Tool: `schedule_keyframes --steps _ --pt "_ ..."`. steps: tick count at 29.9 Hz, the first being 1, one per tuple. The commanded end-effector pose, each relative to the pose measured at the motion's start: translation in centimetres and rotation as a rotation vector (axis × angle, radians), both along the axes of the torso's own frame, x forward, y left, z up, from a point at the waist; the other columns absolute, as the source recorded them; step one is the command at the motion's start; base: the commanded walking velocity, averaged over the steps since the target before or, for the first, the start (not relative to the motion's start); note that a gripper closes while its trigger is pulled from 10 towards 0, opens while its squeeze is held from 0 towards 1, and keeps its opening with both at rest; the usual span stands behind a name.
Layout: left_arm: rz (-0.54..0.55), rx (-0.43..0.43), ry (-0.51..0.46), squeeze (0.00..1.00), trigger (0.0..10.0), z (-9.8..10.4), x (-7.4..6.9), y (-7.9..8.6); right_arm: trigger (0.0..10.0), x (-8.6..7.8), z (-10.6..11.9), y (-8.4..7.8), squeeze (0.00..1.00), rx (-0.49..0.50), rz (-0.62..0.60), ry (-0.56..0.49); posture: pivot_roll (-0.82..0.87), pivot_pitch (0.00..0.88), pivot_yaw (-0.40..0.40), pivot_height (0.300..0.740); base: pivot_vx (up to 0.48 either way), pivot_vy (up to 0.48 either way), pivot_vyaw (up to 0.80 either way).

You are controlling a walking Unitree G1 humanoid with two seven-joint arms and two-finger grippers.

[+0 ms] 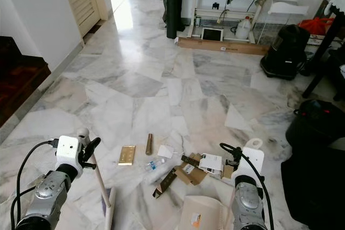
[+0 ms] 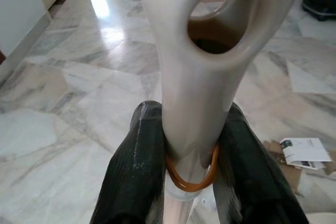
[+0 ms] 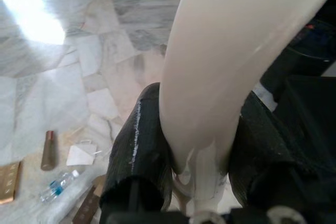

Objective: Sweep floor

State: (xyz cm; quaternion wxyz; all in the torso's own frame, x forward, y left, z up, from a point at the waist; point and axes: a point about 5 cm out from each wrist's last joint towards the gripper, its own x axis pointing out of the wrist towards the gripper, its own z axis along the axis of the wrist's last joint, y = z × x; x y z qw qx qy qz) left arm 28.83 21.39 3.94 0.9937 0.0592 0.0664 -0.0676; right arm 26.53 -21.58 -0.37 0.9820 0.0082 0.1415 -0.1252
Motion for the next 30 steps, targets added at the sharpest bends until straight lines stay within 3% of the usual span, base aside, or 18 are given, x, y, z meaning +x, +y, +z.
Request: schedule_keyframes --steps 1,11,21,30 --pt "-0.004 -0.033 0.006 0.00 10.0 -0.05 -0.01 -0.28 10.0 -1.99 -3.07 3.38 0.00 0.128 0.101 0.169 0.05 0.072 0.040 0.740 0.000 0.000 0.00" --pt "0.011 -0.018 -0.011 0.00 10.0 0.36 0.05 0.15 10.0 -1.97 -3.13 3.93 0.00 0.121 0.157 0.179 0.05 0.073 0.040 0.740 0.000 0.000 0.00" --pt "0.012 0.011 -0.009 0.00 10.0 -0.05 -0.32 -0.16 10.0 -1.88 -3.13 3.80 0.00 0.123 0.135 0.185 0.05 0.050 0.040 0.740 0.000 0.000 0.00" --pt "0.012 0.019 -0.015 0.00 10.0 0.07 -0.26 -0.17 10.0 -1.92 -3.16 3.75 0.00 0.107 0.140 0.190 0.05 0.034 0.042 0.740 0.000 -0.430 -0.21"
